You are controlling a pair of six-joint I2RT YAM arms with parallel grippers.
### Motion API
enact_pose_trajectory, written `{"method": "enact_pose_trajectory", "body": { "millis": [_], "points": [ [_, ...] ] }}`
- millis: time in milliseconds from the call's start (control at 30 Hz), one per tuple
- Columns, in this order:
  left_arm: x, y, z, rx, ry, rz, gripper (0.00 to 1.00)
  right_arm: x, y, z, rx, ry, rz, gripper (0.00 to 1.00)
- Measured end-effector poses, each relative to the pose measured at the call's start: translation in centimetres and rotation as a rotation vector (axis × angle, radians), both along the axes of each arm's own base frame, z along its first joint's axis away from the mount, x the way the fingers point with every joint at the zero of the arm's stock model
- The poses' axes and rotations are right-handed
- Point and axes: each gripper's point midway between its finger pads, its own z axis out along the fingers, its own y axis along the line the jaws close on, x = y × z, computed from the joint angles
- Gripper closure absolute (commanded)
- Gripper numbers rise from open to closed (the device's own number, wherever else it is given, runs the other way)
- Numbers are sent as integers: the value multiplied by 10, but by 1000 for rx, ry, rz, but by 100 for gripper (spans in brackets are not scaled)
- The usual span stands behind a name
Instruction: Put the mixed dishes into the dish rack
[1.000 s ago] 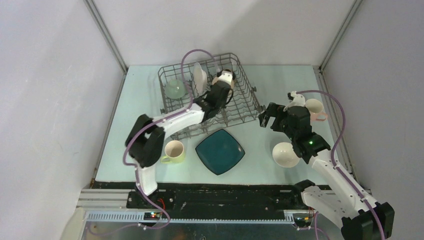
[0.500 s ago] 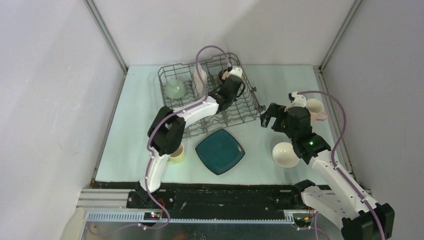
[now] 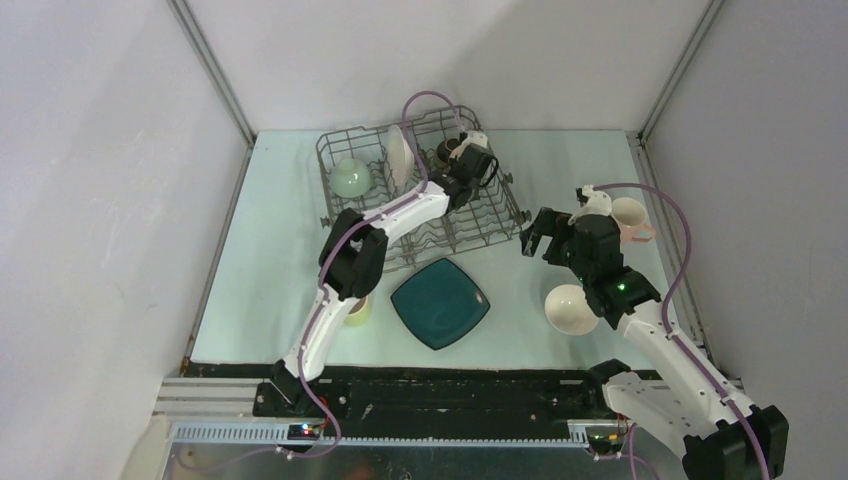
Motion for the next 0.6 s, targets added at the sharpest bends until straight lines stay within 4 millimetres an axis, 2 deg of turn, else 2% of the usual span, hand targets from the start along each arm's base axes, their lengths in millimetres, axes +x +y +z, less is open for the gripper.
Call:
{"method": "enact_pose_trajectory", "body": {
  "millis": [267, 433, 600],
  "points": [
    [2, 11, -18, -36, 104, 15, 100, 0, 0, 0, 0, 0, -1, 0],
    [2, 9, -26, -79, 160, 1, 97, 0, -1, 0, 0, 0, -3, 1],
    [3, 8, -26, -104, 179, -16, 80, 0, -1, 0, 0, 0, -3, 0]
  ]
}}
